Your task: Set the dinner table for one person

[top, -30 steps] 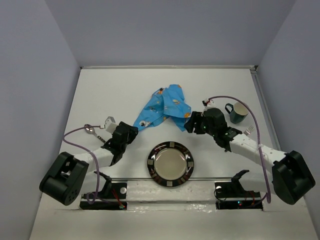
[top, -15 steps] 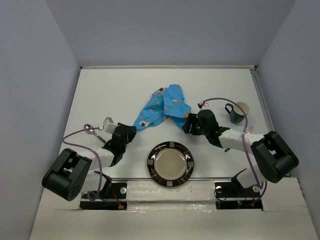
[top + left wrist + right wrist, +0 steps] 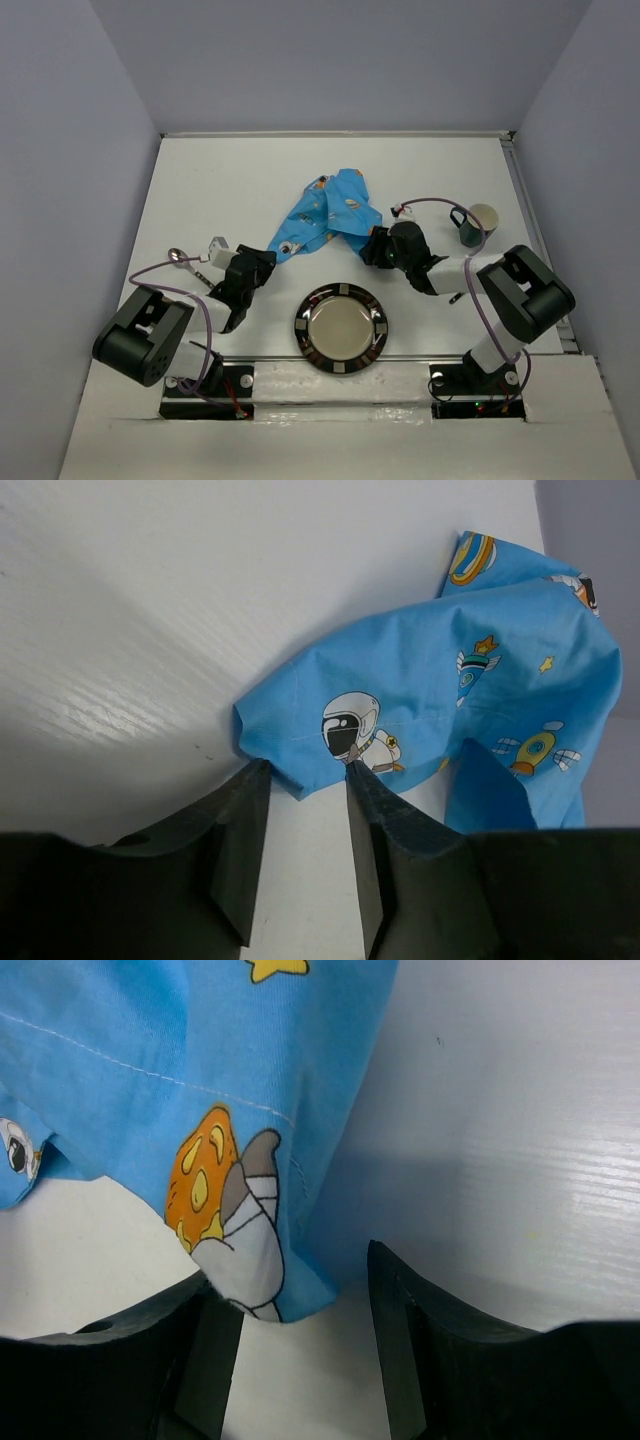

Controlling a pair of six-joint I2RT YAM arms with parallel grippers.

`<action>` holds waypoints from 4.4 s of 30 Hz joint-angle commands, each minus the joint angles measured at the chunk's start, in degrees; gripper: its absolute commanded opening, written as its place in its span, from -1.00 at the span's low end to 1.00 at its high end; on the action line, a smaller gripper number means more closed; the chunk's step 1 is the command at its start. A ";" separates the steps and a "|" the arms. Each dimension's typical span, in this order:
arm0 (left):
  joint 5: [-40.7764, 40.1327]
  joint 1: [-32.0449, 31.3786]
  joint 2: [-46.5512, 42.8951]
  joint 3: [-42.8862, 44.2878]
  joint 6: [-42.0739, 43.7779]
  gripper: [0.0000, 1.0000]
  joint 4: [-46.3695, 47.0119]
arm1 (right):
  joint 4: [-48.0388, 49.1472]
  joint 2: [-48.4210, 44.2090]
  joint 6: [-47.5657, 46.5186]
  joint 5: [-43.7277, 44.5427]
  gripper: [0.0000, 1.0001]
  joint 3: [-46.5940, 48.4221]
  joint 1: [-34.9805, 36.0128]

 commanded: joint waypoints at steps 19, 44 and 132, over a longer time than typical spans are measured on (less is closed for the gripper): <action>-0.28 0.42 0.25 -0.88 1.08 -0.60 4.17 | 2.36 -1.09 -1.00 0.93 -0.85 0.28 -0.04; 1.65 0.68 -3.19 2.72 -1.11 0.21 -9.19 | -2.66 -7.08 -2.59 3.66 -1.00 0.10 -0.04; 20.82 30.48 -24.25 -4.13 9.61 0.60 0.06 | -31.93 -28.17 -11.55 12.80 0.36 4.84 -8.74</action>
